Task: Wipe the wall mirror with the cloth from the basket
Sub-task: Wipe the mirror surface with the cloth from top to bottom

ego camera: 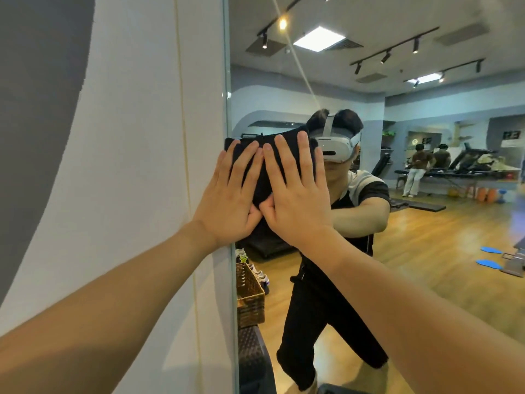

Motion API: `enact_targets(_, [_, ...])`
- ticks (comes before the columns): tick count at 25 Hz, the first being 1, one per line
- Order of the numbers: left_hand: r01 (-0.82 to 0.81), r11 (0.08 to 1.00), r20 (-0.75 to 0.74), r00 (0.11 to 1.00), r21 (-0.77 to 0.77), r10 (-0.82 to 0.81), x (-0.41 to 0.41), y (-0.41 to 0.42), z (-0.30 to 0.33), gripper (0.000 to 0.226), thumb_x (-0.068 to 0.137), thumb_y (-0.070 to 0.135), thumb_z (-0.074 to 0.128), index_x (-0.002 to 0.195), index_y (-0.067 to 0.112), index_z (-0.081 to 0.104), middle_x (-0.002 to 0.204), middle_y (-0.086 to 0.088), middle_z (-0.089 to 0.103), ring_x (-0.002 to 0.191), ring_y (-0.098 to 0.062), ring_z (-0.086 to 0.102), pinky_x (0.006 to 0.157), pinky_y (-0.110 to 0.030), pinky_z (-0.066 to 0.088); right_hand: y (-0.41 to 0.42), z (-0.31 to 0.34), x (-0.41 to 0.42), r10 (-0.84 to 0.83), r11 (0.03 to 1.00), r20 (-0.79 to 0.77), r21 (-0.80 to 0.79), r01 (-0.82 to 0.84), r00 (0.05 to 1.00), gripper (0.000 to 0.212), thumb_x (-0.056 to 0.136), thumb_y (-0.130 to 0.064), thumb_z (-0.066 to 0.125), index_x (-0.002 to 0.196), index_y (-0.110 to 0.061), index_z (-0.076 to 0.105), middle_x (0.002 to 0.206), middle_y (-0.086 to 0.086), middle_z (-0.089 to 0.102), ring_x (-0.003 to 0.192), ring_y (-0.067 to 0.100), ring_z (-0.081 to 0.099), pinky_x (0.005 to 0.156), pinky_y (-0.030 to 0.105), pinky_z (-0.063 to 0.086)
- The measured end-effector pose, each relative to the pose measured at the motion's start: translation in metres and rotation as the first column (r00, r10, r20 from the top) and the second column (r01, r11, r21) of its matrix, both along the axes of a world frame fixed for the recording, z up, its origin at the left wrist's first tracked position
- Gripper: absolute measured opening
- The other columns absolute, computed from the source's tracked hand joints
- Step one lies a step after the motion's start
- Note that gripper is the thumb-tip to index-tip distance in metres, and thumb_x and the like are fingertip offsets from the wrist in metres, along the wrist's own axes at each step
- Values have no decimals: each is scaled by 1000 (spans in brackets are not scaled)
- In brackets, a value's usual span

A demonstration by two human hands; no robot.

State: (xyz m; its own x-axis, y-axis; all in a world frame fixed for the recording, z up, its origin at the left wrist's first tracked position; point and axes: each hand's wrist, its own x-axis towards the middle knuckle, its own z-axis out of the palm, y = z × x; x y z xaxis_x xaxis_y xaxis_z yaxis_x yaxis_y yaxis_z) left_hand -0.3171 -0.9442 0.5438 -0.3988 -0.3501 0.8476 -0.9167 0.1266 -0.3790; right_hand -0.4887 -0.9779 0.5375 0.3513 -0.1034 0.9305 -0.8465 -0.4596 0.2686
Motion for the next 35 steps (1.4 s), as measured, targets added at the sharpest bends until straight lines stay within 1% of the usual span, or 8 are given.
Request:
enact_targets(2, [2, 1000, -33, 999, -8, -2, -6, -2, -3, 82, 90, 33, 44, 161, 1, 20, 167, -20, 19, 155, -46, 9, 125, -61, 13, -4, 2, -8, -4, 1000, -47, -3, 4, 999, 76, 95, -35, 44, 163, -11, 22, 171, 16, 16, 158, 42, 3, 126, 61, 11])
enact_targets(7, [48, 997, -164, 985, -63, -58, -72, -16, -19, 80, 96, 41, 40, 162, 3, 17, 168, -18, 15, 155, -48, 4, 124, -66, 5, -12, -3, -58, -15, 999, -42, -31, 13, 999, 71, 100, -34, 46, 162, -9, 25, 170, 16, 18, 158, 41, 7, 125, 61, 17])
enact_targets(10, [117, 989, -143, 981, -94, -130, -120, -24, -24, 78, 95, 41, 42, 160, 0, 24, 166, -20, 21, 154, -50, 6, 123, -68, 8, -17, -11, -107, -22, 999, -43, -26, 21, 999, 68, 103, -37, 42, 162, -8, 26, 170, 16, 19, 157, 42, 9, 125, 60, 18])
enact_targets(16, [149, 987, -89, 984, -62, -154, -237, -28, -31, 81, 92, 38, 48, 159, -1, 25, 166, -21, 24, 153, -52, 10, 125, -63, 1, -22, -26, -225, -72, 996, 25, -55, 73, 997, 70, 102, -35, 62, 159, -5, 33, 167, 18, 26, 155, 45, 17, 125, 59, 21])
enact_targets(24, [177, 982, -103, 978, -62, -183, -339, -40, -47, 77, 94, 38, 42, 161, 4, 24, 168, -17, 23, 154, -50, 11, 125, -65, 6, -27, -38, -326, -93, 995, 8, -33, 93, 996, 63, 111, -43, 28, 159, -3, 32, 167, 20, 25, 156, 46, 13, 125, 60, 21])
enact_targets(30, [197, 978, -95, 975, -63, -203, -406, -52, -56, 72, 100, 42, 18, 162, 5, 20, 169, -16, 19, 154, -50, 11, 124, -66, 10, -35, -49, -392, -86, 996, 28, -31, 87, 996, 65, 110, -44, 28, 159, -2, 30, 167, 21, 24, 156, 46, 11, 121, 62, 26])
enact_targets(32, [204, 977, -97, 973, -66, -209, -415, -56, -58, 72, 99, 41, 22, 162, 5, 18, 169, -17, 19, 154, -50, 10, 124, -66, 9, -38, -49, -401, -76, 996, 25, -48, 78, 997, 63, 110, -42, 25, 159, -1, 31, 167, 21, 25, 156, 46, 12, 121, 62, 26])
enact_targets(35, [199, 977, -98, 974, -77, -206, -431, -55, -61, 77, 96, 42, 32, 162, 5, 18, 169, -17, 17, 154, -50, 8, 124, -65, 5, -45, -51, -421, -74, 994, 8, -76, 74, 997, 61, 105, -31, 38, 158, -2, 32, 167, 20, 25, 156, 45, 12, 121, 62, 27])
